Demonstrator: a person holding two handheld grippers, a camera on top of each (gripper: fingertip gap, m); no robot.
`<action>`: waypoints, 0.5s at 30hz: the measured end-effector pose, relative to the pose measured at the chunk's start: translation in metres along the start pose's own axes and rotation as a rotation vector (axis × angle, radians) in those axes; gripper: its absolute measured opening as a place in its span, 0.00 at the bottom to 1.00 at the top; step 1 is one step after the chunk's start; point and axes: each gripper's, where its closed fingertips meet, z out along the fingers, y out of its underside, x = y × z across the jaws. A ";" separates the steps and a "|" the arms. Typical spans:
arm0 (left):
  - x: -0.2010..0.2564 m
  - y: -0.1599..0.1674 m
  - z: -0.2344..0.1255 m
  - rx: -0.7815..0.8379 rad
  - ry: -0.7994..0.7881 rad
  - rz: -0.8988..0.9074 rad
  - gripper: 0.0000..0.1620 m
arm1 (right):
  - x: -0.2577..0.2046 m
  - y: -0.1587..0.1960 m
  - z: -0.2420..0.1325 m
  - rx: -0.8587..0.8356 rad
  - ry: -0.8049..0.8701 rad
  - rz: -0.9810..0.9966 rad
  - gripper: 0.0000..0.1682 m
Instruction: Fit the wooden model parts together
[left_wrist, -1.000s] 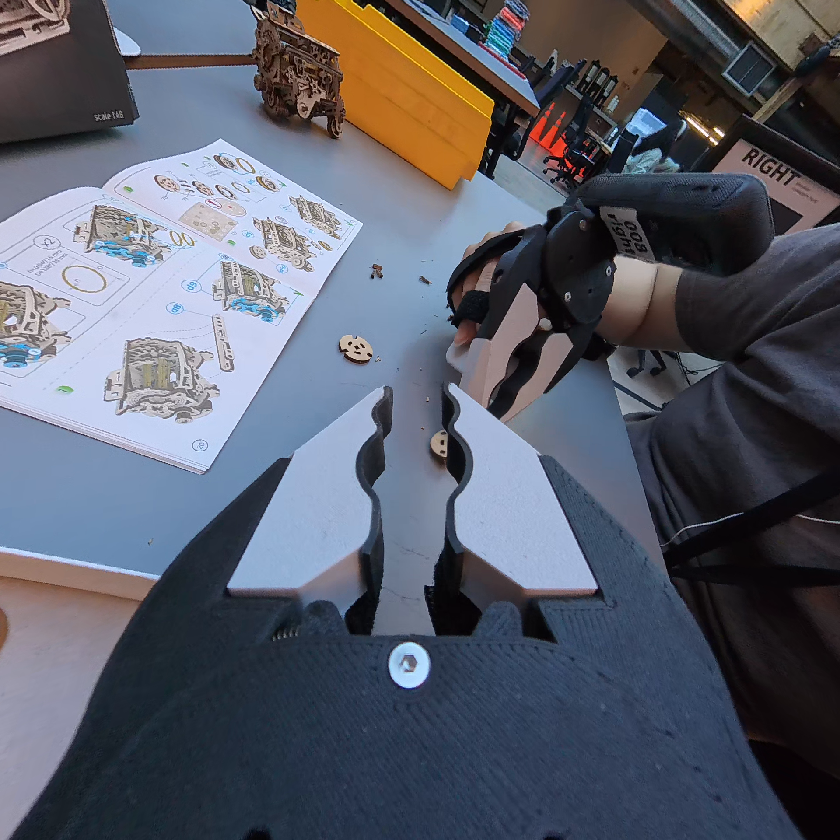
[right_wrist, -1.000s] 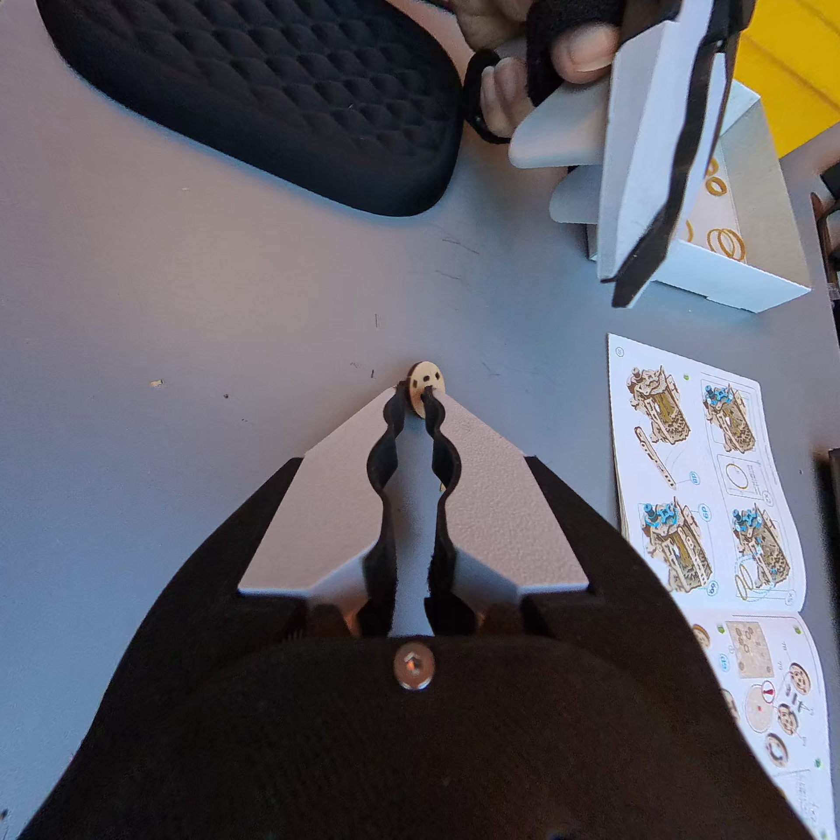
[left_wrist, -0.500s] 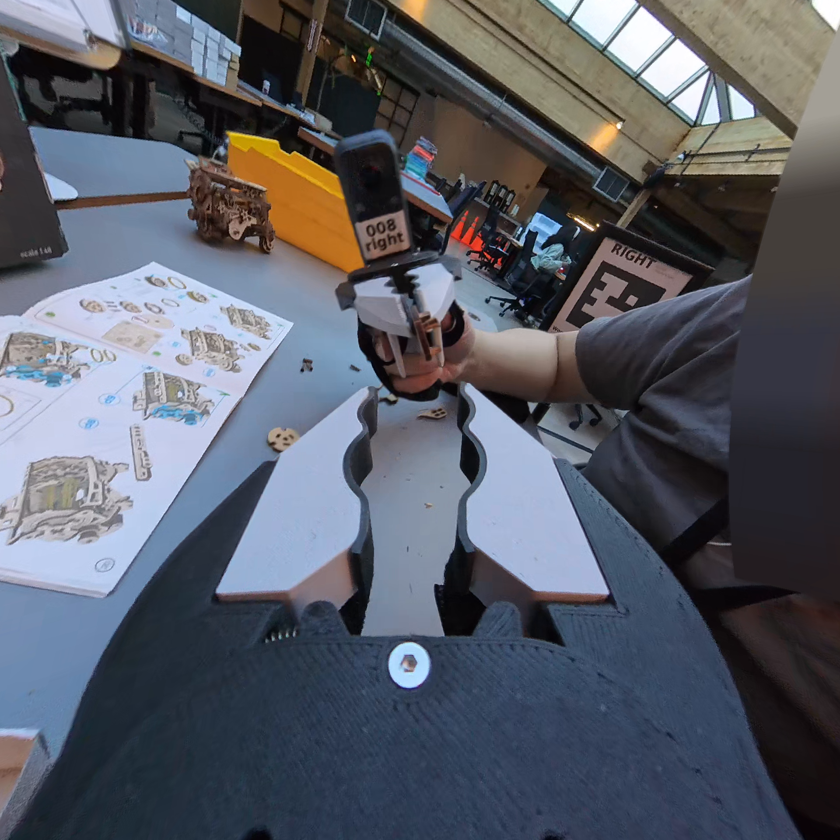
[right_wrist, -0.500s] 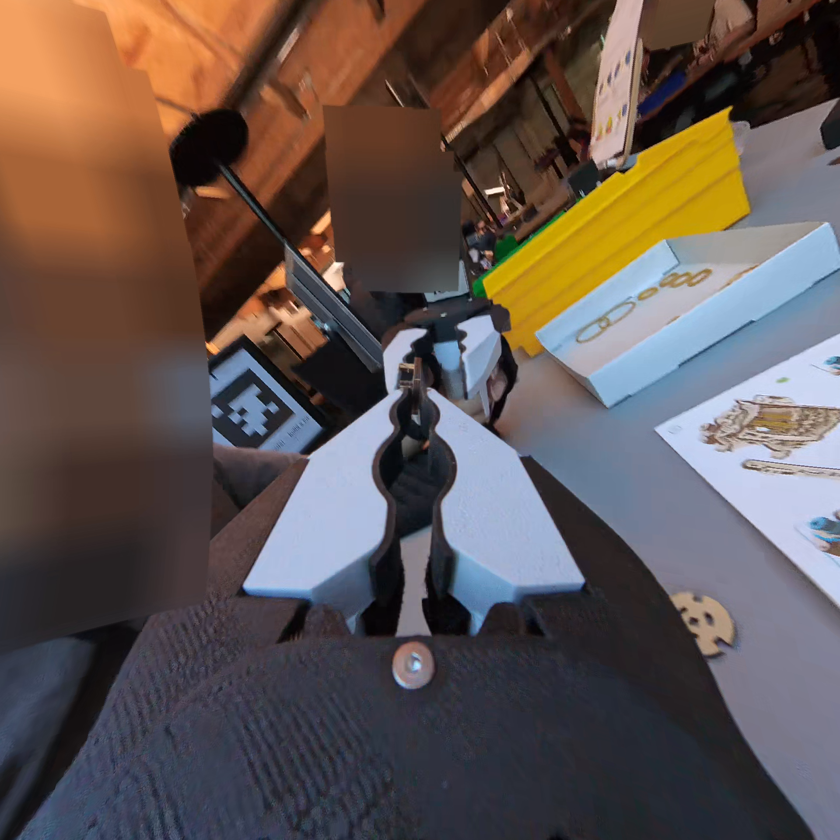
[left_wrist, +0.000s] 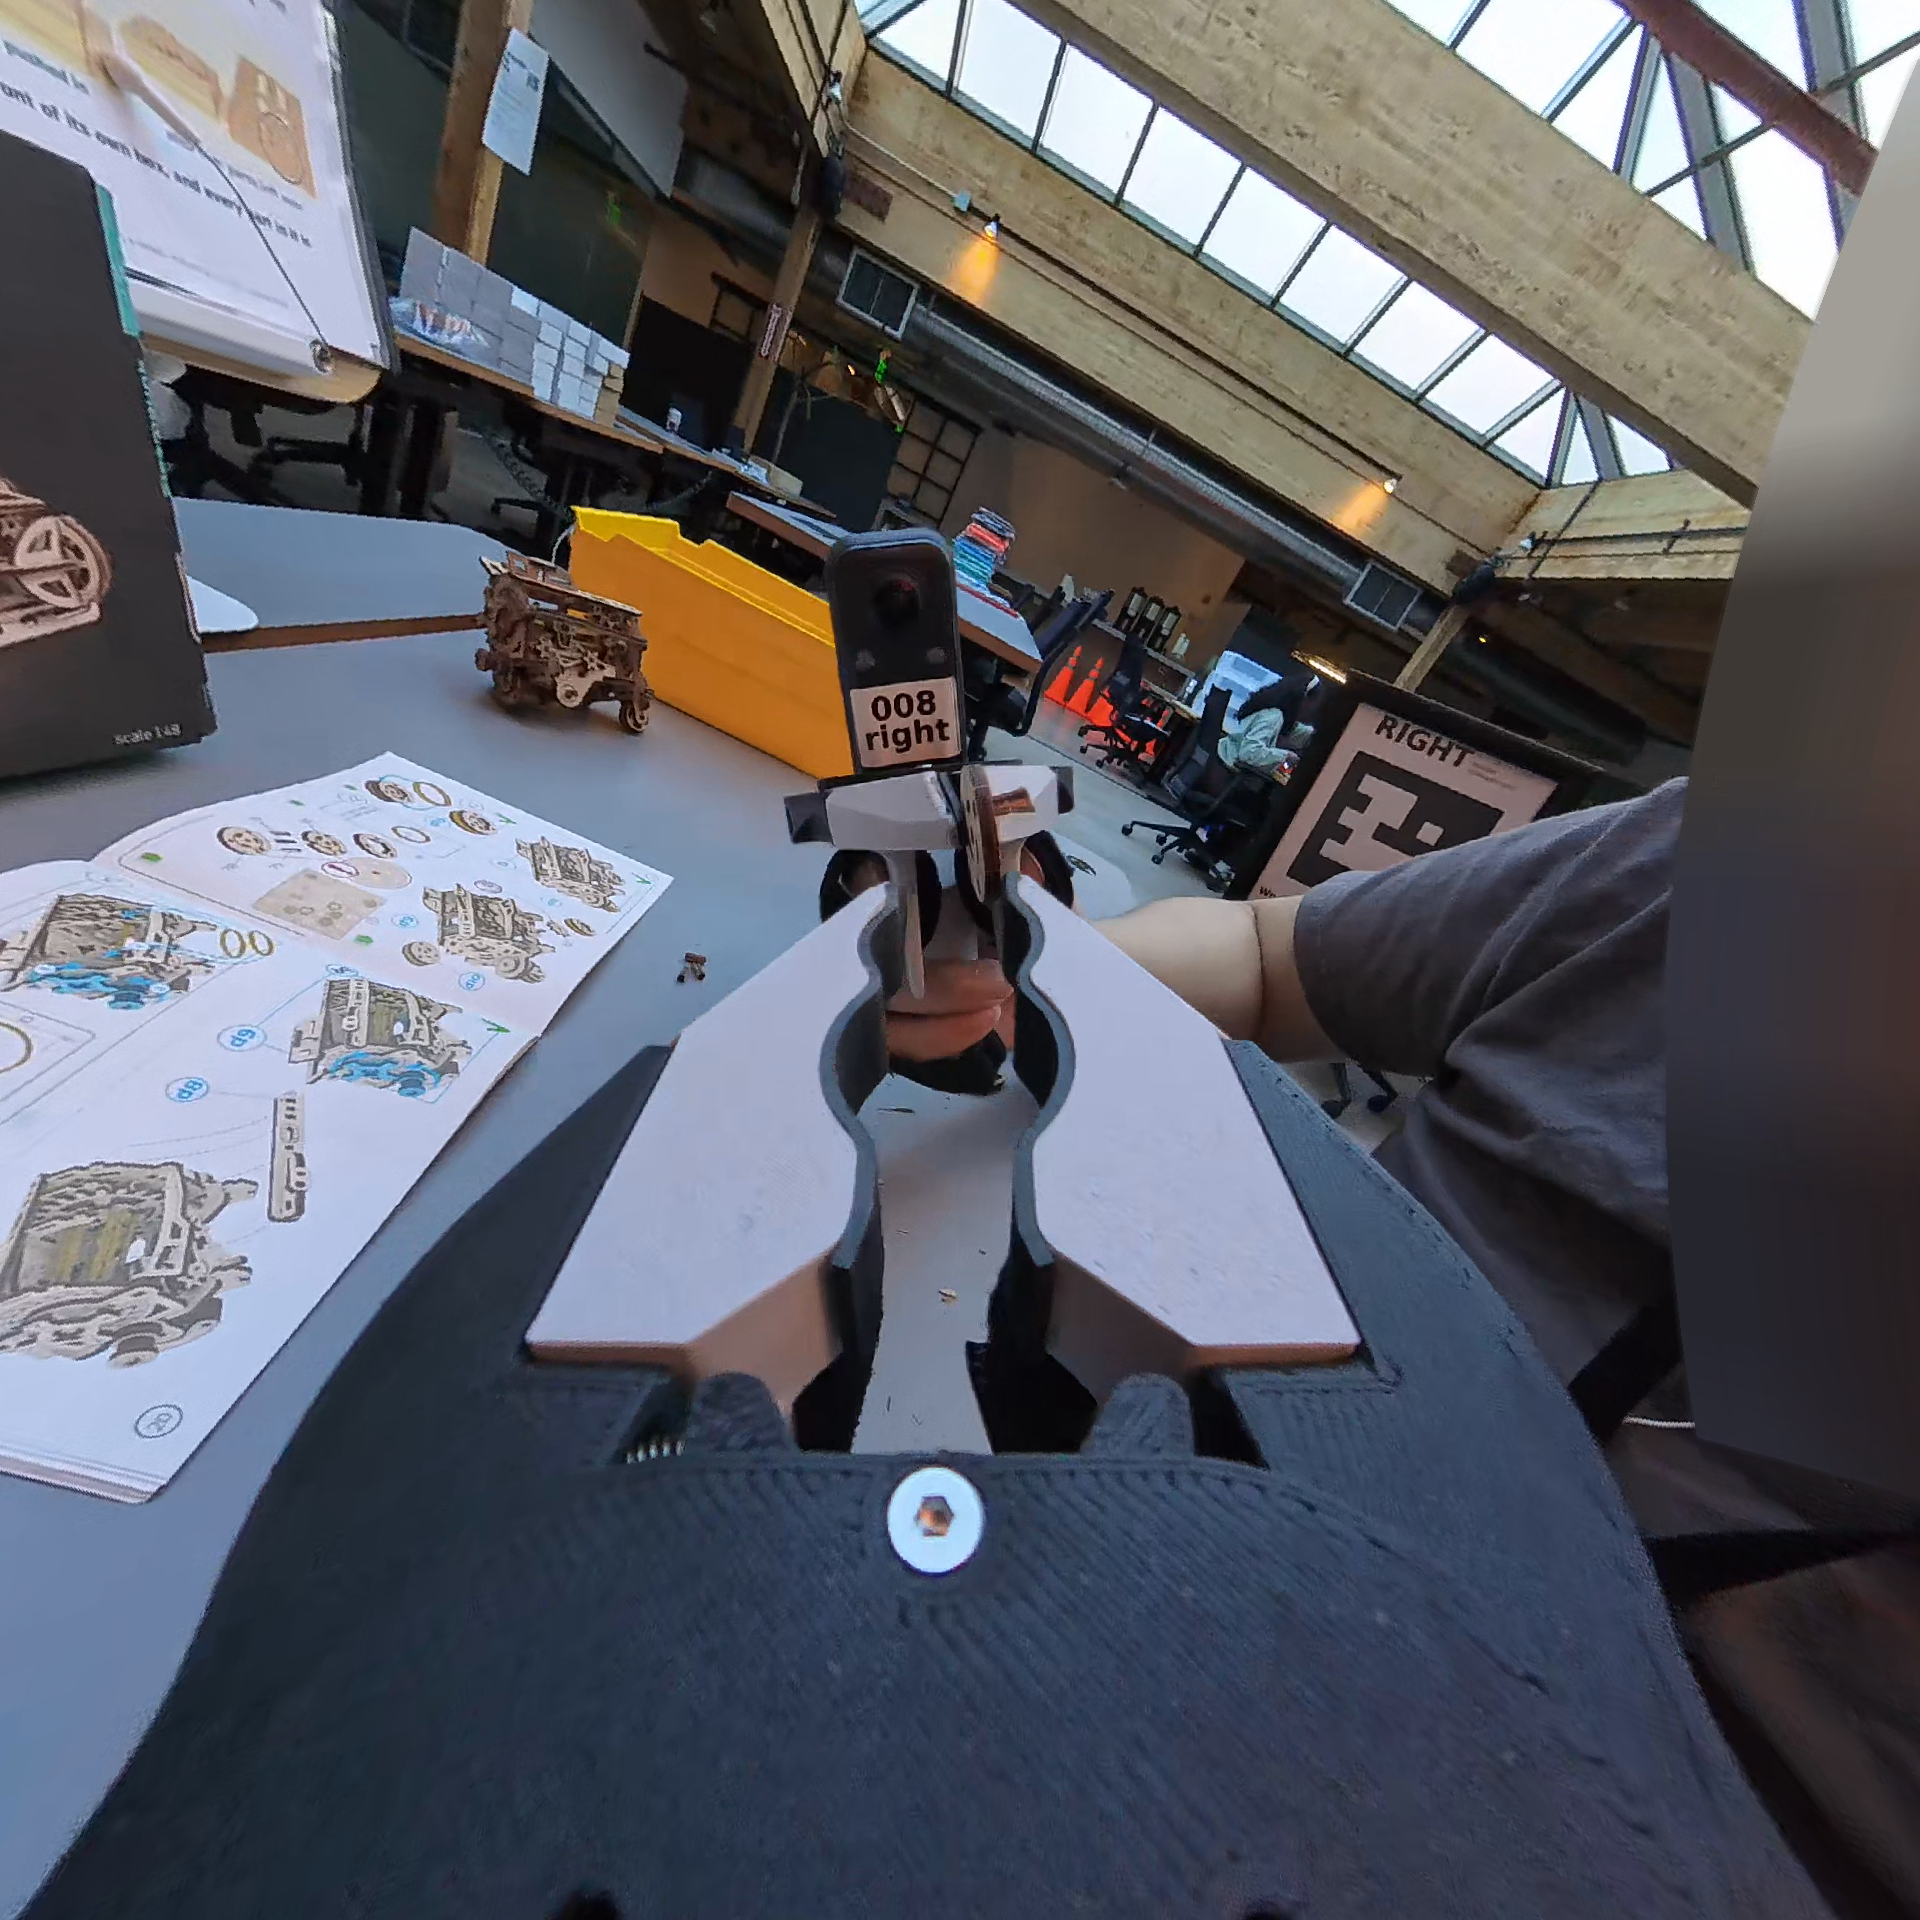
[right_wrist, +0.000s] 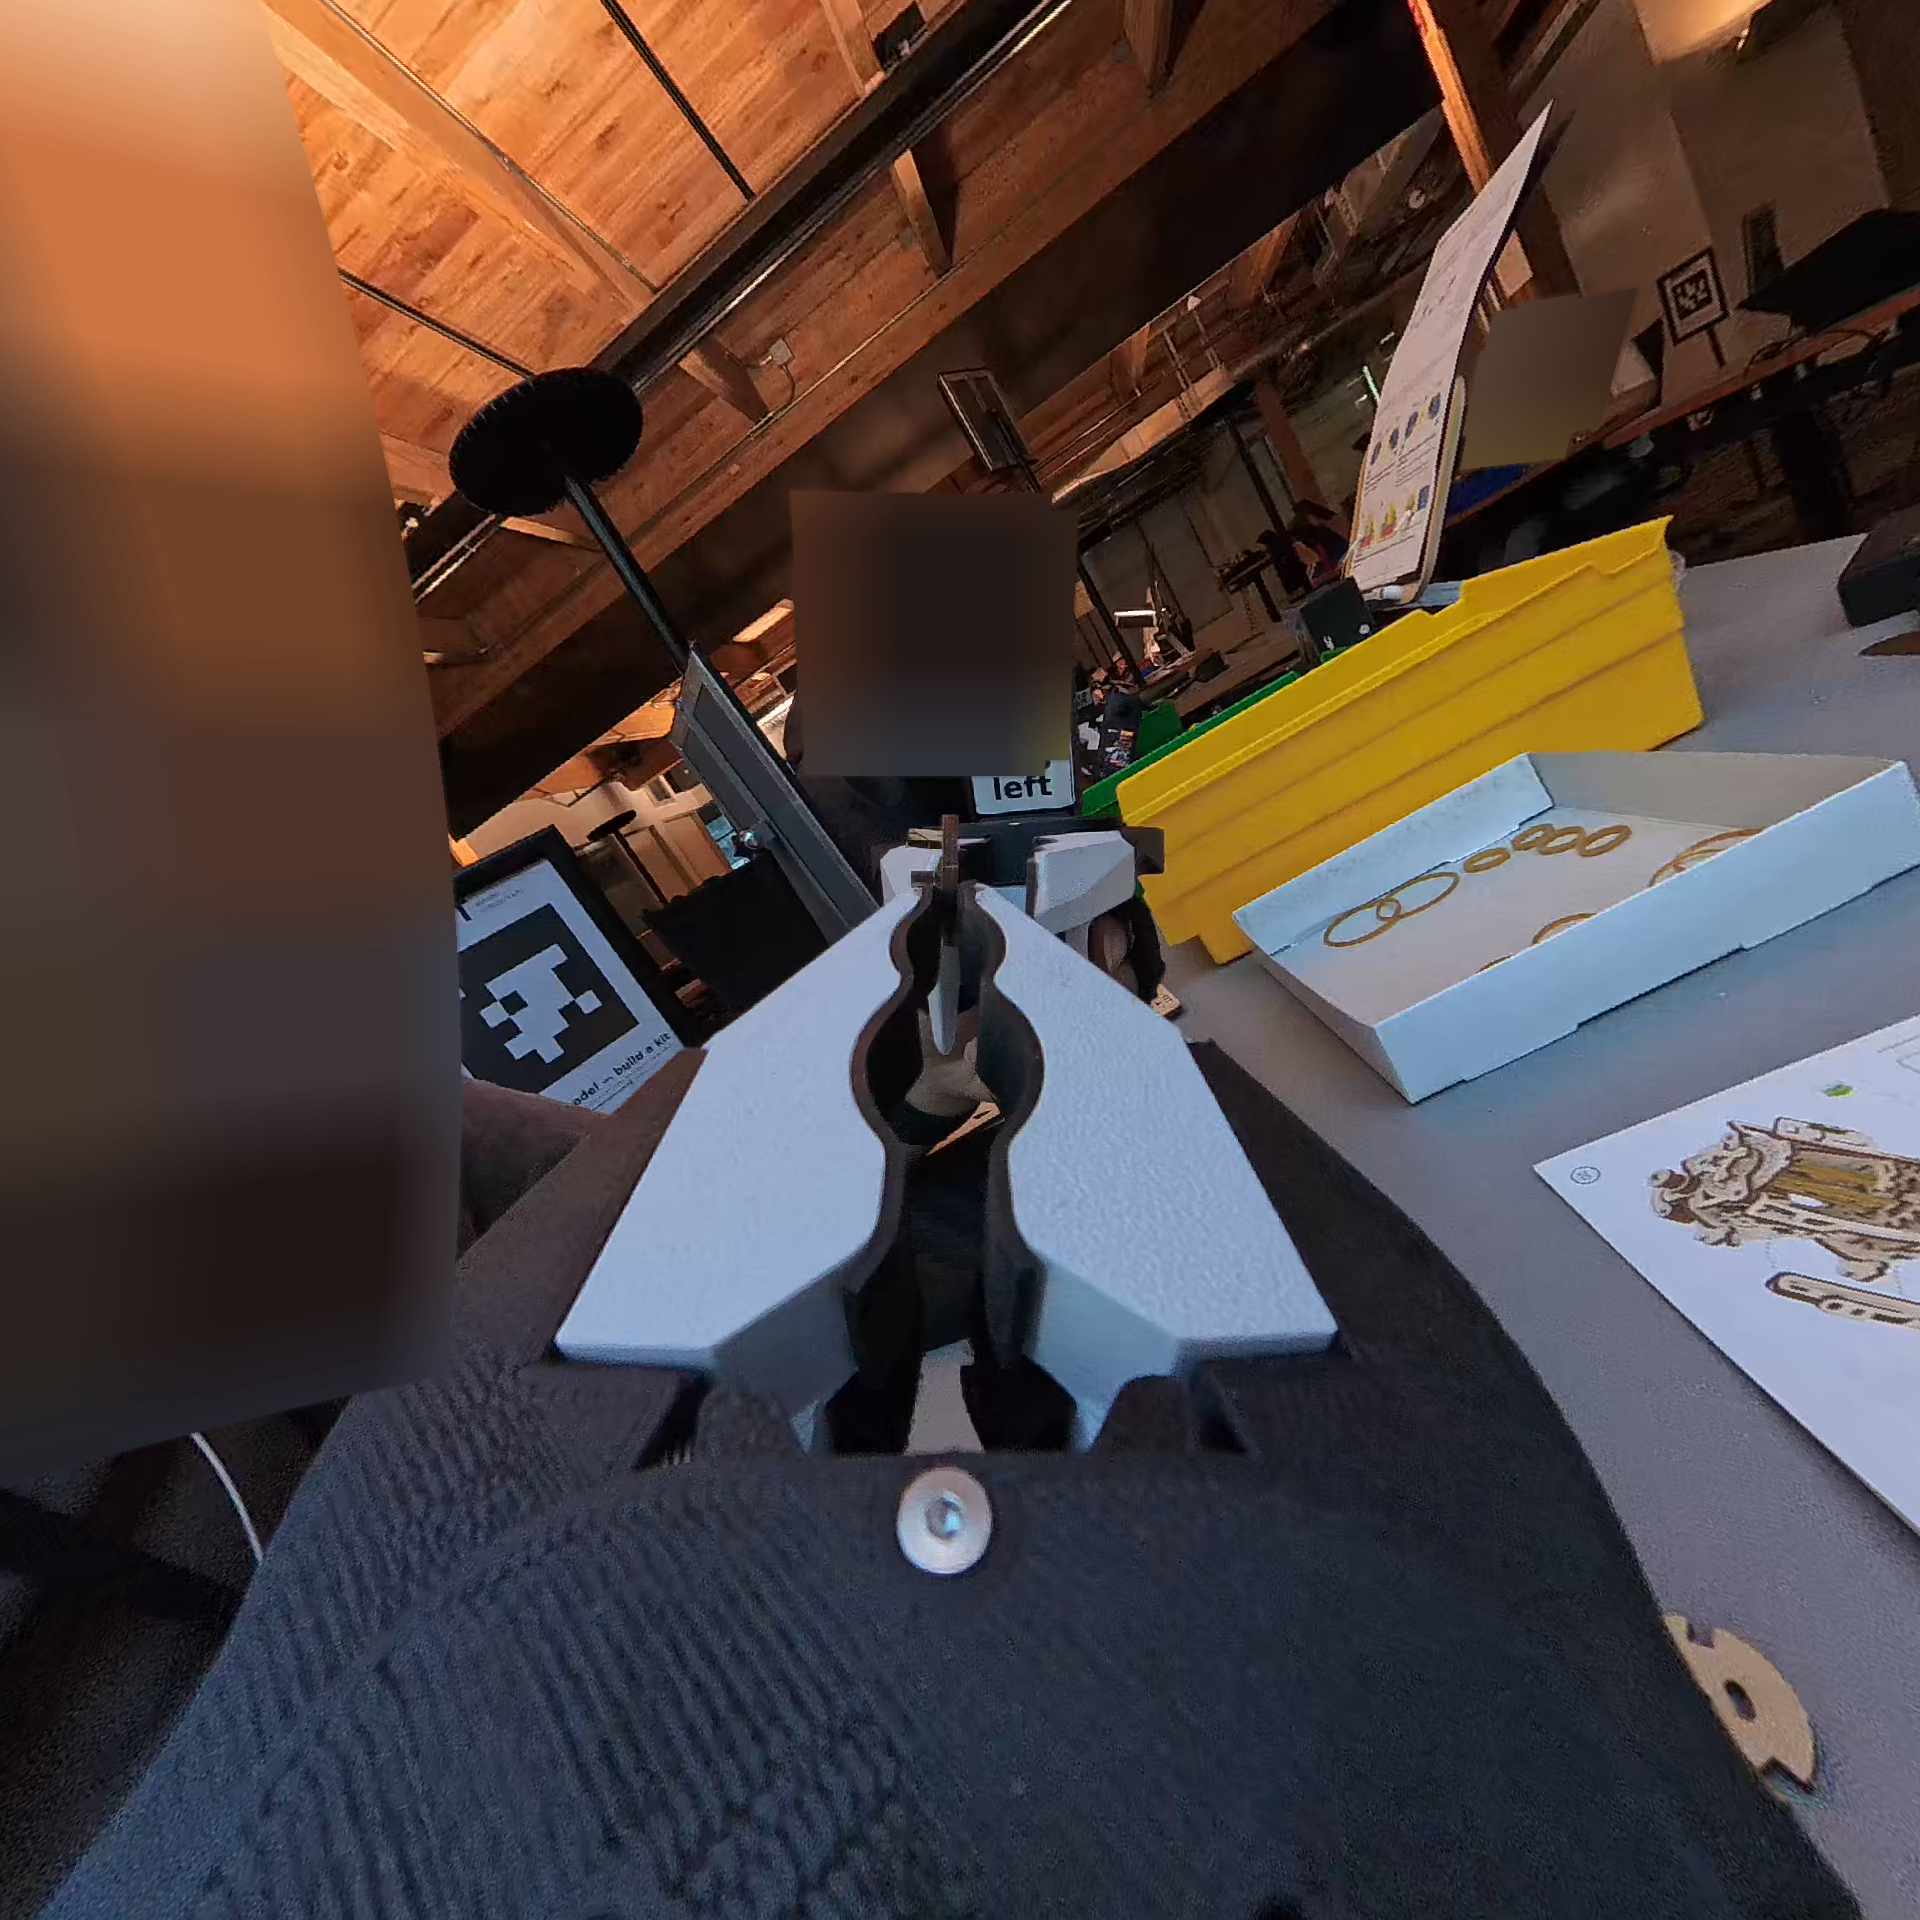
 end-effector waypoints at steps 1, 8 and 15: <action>0.000 0.000 0.000 0.002 0.005 0.002 0.09 | 0.000 -0.001 0.000 0.004 0.005 -0.016 0.01; 0.013 0.004 0.002 -0.021 0.010 0.215 0.00 | -0.010 0.005 -0.004 -0.058 -0.023 -0.216 0.02; 0.006 0.022 0.004 -0.190 -0.141 0.555 0.00 | -0.006 0.031 -0.016 -0.360 0.058 -0.670 0.28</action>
